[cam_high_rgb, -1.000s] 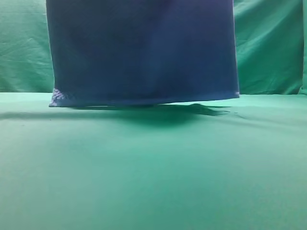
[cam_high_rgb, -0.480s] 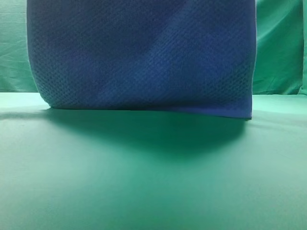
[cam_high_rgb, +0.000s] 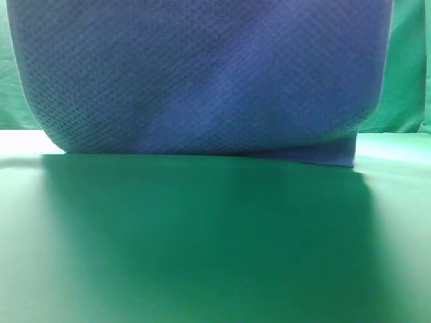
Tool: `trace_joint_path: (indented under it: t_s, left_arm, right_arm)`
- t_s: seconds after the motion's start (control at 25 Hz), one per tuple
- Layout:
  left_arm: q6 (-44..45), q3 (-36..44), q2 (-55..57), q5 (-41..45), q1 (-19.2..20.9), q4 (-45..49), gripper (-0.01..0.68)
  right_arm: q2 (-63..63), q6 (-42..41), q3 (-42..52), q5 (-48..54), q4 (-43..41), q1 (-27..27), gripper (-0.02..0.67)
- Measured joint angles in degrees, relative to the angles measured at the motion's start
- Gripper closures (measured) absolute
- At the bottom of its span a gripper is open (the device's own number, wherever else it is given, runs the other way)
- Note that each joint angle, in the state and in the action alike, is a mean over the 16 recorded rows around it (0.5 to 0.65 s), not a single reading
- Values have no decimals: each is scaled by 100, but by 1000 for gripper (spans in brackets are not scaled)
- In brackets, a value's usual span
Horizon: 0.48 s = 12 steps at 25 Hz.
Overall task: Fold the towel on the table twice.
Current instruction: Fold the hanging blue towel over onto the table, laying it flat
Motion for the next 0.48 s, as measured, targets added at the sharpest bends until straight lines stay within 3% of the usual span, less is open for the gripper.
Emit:
trace_joint_path:
  t_s: [0.48]
  left_arm:
    - [37, 2190, -1394, -72, 0, -373, 673]
  right_arm:
    - [-1301, -70, 1610, 240, 318, 0, 649]
